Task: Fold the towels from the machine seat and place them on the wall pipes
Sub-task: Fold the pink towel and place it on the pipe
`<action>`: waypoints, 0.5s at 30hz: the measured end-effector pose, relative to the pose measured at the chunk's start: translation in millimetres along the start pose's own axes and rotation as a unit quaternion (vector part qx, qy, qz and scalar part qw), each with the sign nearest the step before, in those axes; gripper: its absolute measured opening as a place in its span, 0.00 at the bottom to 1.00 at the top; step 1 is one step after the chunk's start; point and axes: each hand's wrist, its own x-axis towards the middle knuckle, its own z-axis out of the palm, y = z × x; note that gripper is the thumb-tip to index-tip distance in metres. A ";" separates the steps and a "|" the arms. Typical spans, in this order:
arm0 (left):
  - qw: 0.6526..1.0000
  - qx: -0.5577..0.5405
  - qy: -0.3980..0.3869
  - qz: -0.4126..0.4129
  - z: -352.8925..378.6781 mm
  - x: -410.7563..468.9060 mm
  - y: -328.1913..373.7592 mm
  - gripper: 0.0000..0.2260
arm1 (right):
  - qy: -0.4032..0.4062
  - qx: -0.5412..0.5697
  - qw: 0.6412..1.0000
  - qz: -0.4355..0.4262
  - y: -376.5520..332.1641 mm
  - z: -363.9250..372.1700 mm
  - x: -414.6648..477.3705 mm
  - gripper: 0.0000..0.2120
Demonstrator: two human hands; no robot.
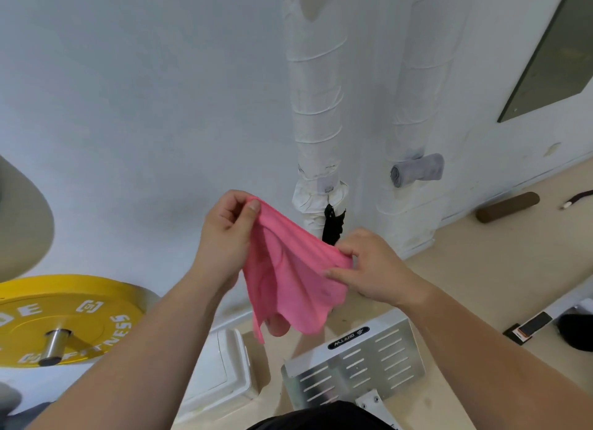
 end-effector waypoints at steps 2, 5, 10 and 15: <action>1.000 0.015 0.022 0.006 -13.2 14.4 -3.6 0.09 | 0.010 -0.085 0.996 -0.021 14.3 -8.4 1.9 0.21; 0.997 0.049 0.051 0.011 -30.2 30.4 -10.9 0.10 | 0.039 -0.184 0.981 -0.051 23.7 -26.4 6.3 0.20; 0.996 0.051 0.074 -0.010 -41.0 42.7 -18.4 0.10 | 0.088 -0.167 0.981 -0.038 24.2 -59.0 15.0 0.19; 0.999 0.018 0.036 -0.018 -38.4 49.6 -17.6 0.10 | 0.155 -0.038 0.987 0.007 13.9 -88.3 20.5 0.11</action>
